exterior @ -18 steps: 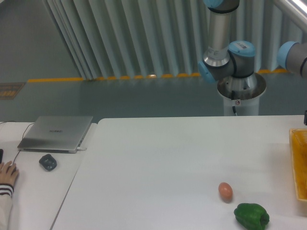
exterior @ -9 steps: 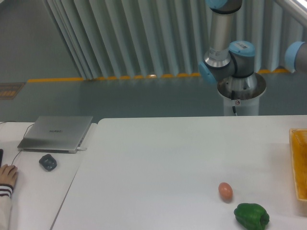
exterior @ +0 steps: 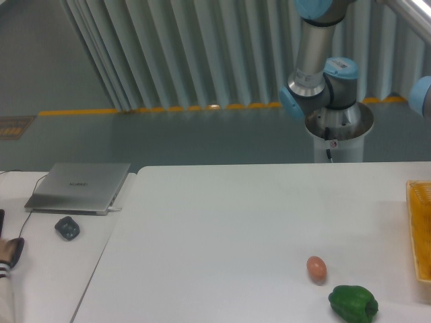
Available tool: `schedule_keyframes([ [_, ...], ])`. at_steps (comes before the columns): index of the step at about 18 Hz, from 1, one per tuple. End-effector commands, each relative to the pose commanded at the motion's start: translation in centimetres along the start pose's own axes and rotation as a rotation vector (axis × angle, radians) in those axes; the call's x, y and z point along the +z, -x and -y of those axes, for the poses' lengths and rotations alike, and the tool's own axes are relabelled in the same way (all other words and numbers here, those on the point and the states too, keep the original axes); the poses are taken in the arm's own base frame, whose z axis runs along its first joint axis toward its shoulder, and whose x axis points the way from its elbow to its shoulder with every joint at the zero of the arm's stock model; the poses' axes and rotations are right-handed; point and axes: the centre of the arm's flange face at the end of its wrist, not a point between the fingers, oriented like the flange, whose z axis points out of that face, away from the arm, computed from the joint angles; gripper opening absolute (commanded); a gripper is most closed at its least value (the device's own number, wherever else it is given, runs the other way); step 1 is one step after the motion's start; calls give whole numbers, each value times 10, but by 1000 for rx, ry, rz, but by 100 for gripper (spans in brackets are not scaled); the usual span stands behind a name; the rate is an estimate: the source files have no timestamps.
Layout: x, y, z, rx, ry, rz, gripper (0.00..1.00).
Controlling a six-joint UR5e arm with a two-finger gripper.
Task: Place the red pepper on the table
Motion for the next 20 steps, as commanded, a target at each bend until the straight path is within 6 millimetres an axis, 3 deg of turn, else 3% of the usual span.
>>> schedule_keyframes([
  [5, 13, 28, -27, -238, -58, 11, 100],
  [8, 29, 41, -27, -338, -71, 39, 100],
  [16, 44, 40, -17, -355, -131, -4, 100],
  [20, 44, 42, -22, -370, -131, -6, 100],
])
